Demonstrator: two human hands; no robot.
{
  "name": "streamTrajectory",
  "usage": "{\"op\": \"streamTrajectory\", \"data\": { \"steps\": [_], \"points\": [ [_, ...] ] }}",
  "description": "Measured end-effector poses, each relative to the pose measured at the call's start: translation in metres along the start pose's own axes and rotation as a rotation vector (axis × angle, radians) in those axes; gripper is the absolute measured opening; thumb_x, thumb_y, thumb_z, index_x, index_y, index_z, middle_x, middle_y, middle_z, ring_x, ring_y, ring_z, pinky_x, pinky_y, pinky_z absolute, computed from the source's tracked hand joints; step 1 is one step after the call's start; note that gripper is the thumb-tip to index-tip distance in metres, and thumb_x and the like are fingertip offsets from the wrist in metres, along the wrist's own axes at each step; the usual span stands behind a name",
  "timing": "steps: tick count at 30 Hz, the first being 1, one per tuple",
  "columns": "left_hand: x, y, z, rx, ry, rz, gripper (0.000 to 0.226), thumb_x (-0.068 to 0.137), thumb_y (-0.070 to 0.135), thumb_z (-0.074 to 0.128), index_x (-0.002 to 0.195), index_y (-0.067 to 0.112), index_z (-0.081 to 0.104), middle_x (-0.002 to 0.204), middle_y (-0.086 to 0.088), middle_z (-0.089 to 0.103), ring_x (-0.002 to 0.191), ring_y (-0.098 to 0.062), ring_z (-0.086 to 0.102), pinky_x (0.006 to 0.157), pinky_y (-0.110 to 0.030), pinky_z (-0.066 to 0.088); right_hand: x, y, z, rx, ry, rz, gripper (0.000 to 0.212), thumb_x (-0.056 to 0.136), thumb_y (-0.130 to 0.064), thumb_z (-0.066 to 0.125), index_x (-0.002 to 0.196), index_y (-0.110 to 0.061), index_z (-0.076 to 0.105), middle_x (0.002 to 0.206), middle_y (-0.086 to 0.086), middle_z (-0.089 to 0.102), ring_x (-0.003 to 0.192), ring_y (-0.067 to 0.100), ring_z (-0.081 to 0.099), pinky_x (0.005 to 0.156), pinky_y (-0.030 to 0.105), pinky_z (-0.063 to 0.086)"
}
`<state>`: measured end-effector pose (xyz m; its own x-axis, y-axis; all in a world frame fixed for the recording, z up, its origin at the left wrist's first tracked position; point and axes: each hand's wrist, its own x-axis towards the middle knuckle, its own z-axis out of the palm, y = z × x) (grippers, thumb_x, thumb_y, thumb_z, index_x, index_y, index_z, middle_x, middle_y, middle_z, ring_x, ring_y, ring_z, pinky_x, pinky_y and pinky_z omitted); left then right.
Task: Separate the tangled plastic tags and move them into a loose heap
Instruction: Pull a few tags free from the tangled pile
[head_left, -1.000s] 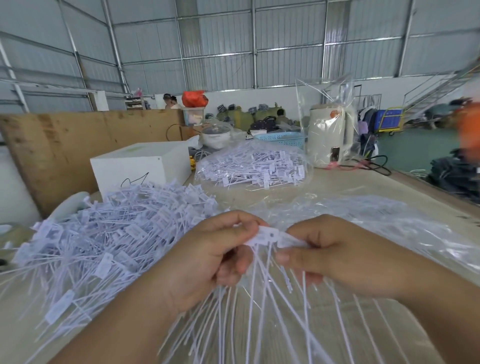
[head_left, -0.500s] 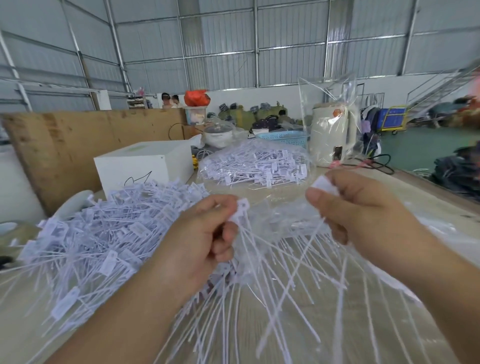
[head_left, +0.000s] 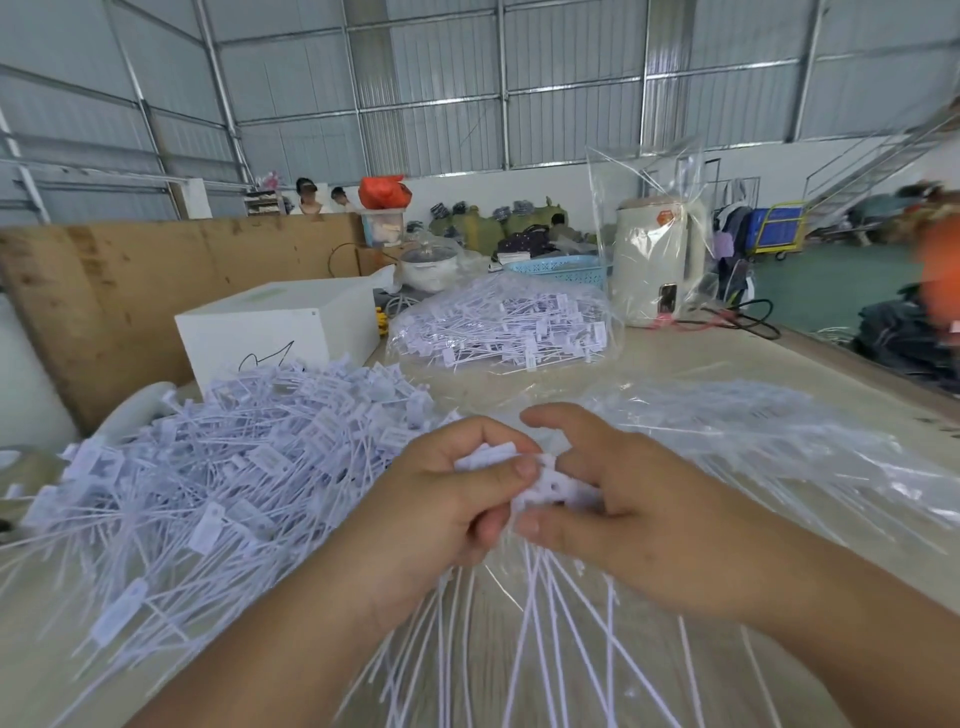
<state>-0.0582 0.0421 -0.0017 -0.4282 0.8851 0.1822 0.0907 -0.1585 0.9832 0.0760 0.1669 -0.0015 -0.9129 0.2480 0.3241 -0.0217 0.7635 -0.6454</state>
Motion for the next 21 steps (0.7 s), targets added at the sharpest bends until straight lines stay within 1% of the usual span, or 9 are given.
{"op": "streamTrajectory", "data": {
  "steps": [2,3,4,6,8,13,17,19,21],
  "points": [
    [0.001,0.001,0.000,-0.065,0.037,0.000,0.010,0.065,0.029,0.071,0.075,0.026,0.072,0.043,0.000,0.039,0.040,-0.010,0.028,0.044,-0.019,0.018,0.000,-0.002,-0.010,0.123,0.040,0.063,0.035,0.089,-0.042,0.067,0.119,-0.035,0.051,0.069,-0.012,0.064,0.057,0.017,0.056,0.059,0.035,0.048],
    [0.001,0.002,0.000,-0.088,0.041,0.003,0.010,0.066,0.028,0.071,0.075,0.026,0.072,0.043,0.000,0.039,0.041,-0.010,0.028,0.044,-0.021,0.017,0.000,-0.004,-0.016,0.149,0.051,0.068,0.026,0.088,-0.041,0.067,0.110,-0.030,0.059,0.069,-0.006,0.064,0.062,0.025,0.058,0.063,0.043,0.048],
    [0.001,0.002,0.001,-0.111,0.040,0.005,0.010,0.066,0.028,0.071,0.075,0.025,0.073,0.043,0.000,0.039,0.041,-0.010,0.028,0.044,-0.022,0.018,-0.001,-0.005,-0.020,0.124,0.042,0.066,0.019,0.088,-0.043,0.066,0.100,-0.027,0.064,0.068,-0.002,0.064,0.064,0.027,0.058,0.064,0.045,0.047],
    [0.000,0.002,0.001,-0.155,0.042,0.011,0.012,0.066,0.026,0.071,0.077,0.023,0.074,0.043,0.000,0.039,0.039,-0.009,0.030,0.042,-0.021,0.019,-0.002,-0.008,-0.024,-0.028,-0.021,0.077,0.029,0.089,-0.047,0.063,0.077,-0.021,0.061,0.059,-0.006,0.054,0.054,0.018,0.049,0.057,0.039,0.041],
    [0.000,0.001,0.002,-0.177,0.052,0.010,0.014,0.065,0.027,0.071,0.078,0.023,0.074,0.043,0.000,0.039,0.037,-0.008,0.030,0.041,-0.020,0.019,-0.003,-0.007,-0.024,-0.042,-0.049,0.108,0.039,0.090,-0.045,0.063,0.064,-0.018,0.051,0.052,-0.007,0.045,0.049,0.012,0.041,0.054,0.034,0.034],
    [0.003,0.002,0.007,-0.332,0.121,-0.014,0.011,0.060,0.027,0.073,0.071,0.023,0.073,0.043,0.000,0.038,0.035,-0.008,0.025,0.038,-0.018,0.021,0.001,-0.005,-0.016,0.099,0.099,0.069,0.042,0.092,-0.032,0.064,0.060,-0.016,0.041,0.049,-0.010,0.029,0.045,0.008,0.027,0.046,0.025,0.024],
    [0.003,0.005,0.011,-0.506,0.166,-0.045,0.007,0.065,0.018,0.069,0.072,0.017,0.068,0.043,0.001,0.035,0.032,-0.007,0.026,0.031,-0.016,0.024,0.003,-0.009,-0.002,0.102,0.219,0.024,0.042,0.093,-0.033,0.064,0.067,-0.004,0.049,0.051,-0.008,0.033,0.047,0.006,0.032,0.047,0.025,0.026],
    [0.002,0.007,0.012,-0.590,0.172,-0.048,0.003,0.071,0.016,0.066,0.074,0.016,0.063,0.044,0.001,0.034,0.032,-0.006,0.027,0.031,-0.015,0.025,0.007,-0.011,0.004,0.163,0.306,-0.017,0.042,0.093,-0.032,0.063,0.071,0.001,0.051,0.058,-0.006,0.034,0.053,0.008,0.034,0.052,0.030,0.029],
    [0.001,0.007,0.014,-0.643,0.170,-0.030,0.005,0.075,0.016,0.064,0.072,0.017,0.060,0.044,0.002,0.035,0.032,-0.006,0.028,0.031,-0.015,0.026,0.010,-0.013,0.007,0.174,0.392,-0.038,0.036,0.093,-0.032,0.063,0.068,-0.007,0.053,0.056,-0.009,0.035,0.052,0.004,0.033,0.051,0.024,0.028]
  ]
}}
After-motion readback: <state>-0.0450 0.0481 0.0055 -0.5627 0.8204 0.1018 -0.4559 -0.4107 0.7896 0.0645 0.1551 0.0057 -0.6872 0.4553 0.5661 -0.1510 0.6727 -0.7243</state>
